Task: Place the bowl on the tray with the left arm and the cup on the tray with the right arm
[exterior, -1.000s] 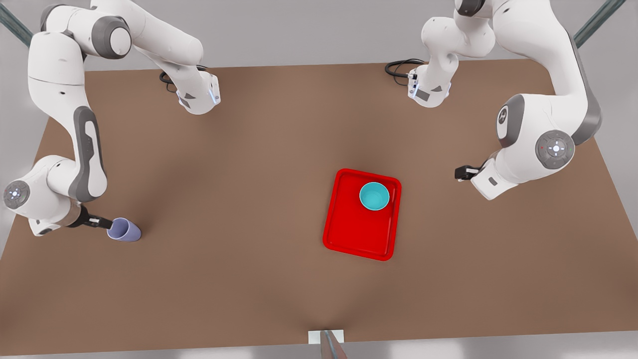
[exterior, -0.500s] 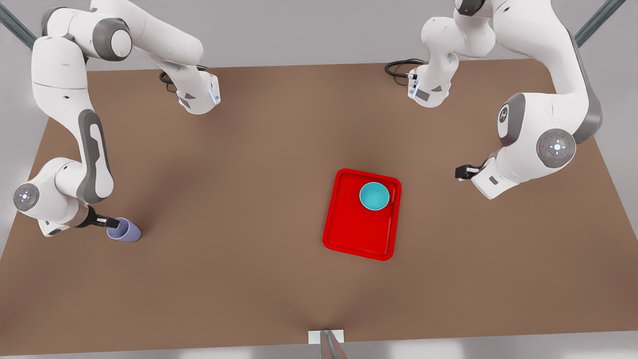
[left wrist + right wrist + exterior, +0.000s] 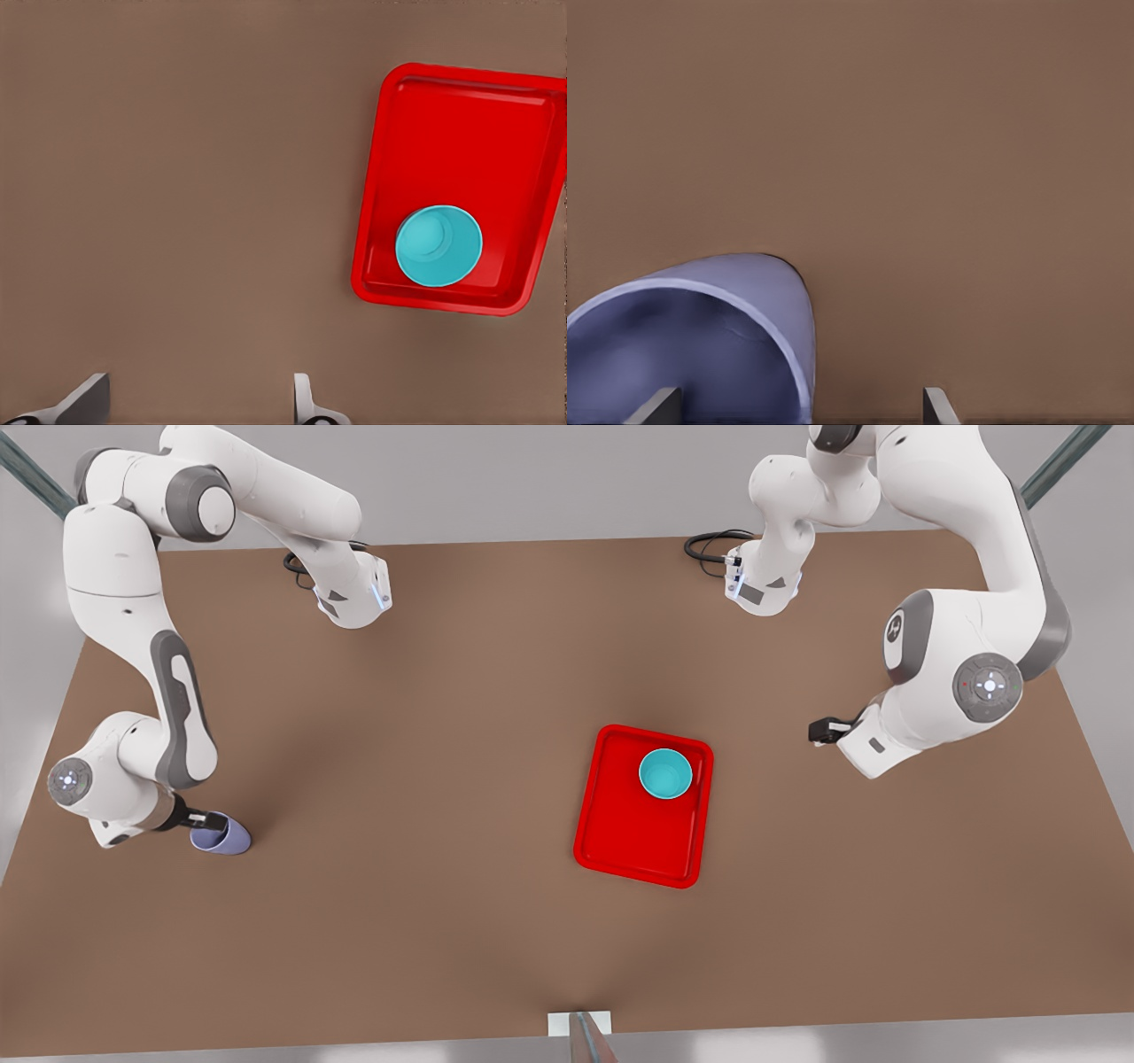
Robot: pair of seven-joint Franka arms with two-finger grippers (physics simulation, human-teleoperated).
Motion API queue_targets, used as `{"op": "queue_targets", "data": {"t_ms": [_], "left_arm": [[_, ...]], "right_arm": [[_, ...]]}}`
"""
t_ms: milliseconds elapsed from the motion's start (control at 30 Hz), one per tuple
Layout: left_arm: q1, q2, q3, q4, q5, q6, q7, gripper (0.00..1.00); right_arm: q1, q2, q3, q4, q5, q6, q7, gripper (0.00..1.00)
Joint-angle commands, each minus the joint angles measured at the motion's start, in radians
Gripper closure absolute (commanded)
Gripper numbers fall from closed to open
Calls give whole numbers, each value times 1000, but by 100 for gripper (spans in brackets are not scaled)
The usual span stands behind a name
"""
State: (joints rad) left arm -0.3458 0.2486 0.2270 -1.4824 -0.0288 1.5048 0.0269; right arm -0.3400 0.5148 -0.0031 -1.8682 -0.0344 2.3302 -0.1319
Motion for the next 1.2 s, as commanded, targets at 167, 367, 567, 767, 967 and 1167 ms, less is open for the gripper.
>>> {"op": "queue_targets", "data": {"t_ms": [167,367,567,767,967,1167], "left_arm": [[1,-15,3,27,3,-26,4,0],[1,-5,14,25,6,-25,16,0],[2,-17,22,28,4,-34,15,0],[10,3,28,25,3,-34,16,0],[14,-11,25,28,4,-34,19,0],[14,-2,23,48,1,-26,18,0]], "right_arm": [[1,1,0,1,1,9,0,69],[1,1,0,1,1,9,0,73],[1,1,2,7,1,6,0,79],[2,-9,3,32,1,-5,-8,79],[-1,-85,23,66,1,-80,-83,79],[2,-148,86,87,39,-126,-87,79]]}}
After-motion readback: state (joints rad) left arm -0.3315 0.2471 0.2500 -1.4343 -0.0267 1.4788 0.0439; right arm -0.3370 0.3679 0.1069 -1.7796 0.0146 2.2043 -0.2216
